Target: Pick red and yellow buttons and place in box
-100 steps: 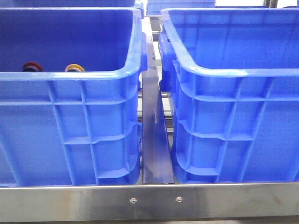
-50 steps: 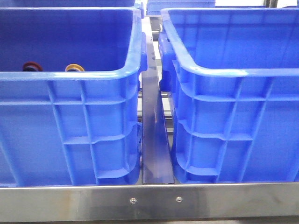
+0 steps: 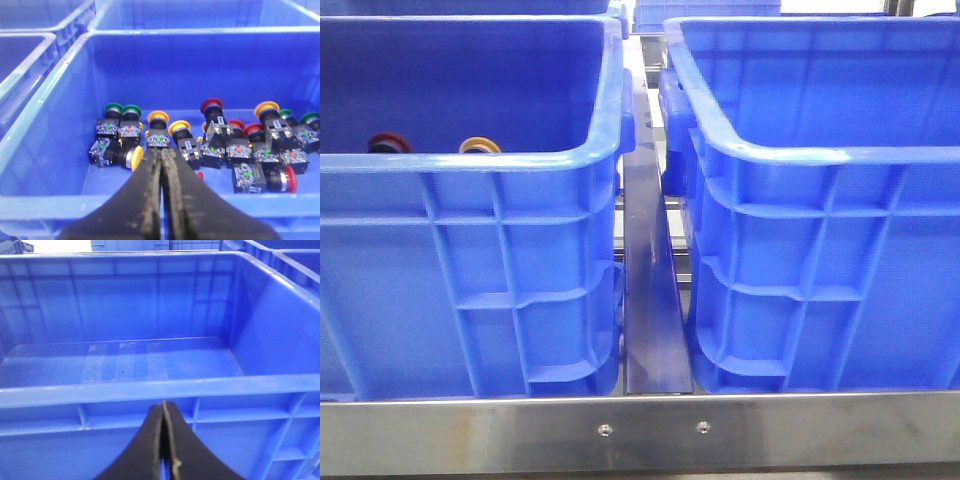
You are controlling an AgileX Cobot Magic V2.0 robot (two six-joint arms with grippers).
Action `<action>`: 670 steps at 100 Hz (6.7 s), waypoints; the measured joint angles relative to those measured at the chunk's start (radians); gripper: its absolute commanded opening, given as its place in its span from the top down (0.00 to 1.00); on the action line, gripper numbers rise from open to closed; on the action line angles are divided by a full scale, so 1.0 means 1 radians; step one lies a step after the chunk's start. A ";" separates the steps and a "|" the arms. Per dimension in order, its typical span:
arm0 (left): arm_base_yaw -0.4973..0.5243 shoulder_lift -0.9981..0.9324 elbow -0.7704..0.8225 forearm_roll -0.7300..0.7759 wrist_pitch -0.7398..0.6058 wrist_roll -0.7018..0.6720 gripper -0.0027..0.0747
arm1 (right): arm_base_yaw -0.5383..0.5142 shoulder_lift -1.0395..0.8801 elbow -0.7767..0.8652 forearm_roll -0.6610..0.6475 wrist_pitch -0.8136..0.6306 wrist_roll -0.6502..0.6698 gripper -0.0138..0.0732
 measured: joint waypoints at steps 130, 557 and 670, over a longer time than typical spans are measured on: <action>-0.137 1.308 -0.910 -0.073 0.506 0.000 0.23 | 0.000 0.000 0.000 0.000 0.000 0.000 0.95; -0.935 1.040 -0.699 -0.136 0.133 0.130 0.86 | 0.000 -0.002 -0.183 0.000 0.192 0.000 0.95; -0.935 1.040 -0.699 -0.136 0.133 0.131 0.86 | 0.018 0.788 -0.851 0.172 0.648 -0.120 0.25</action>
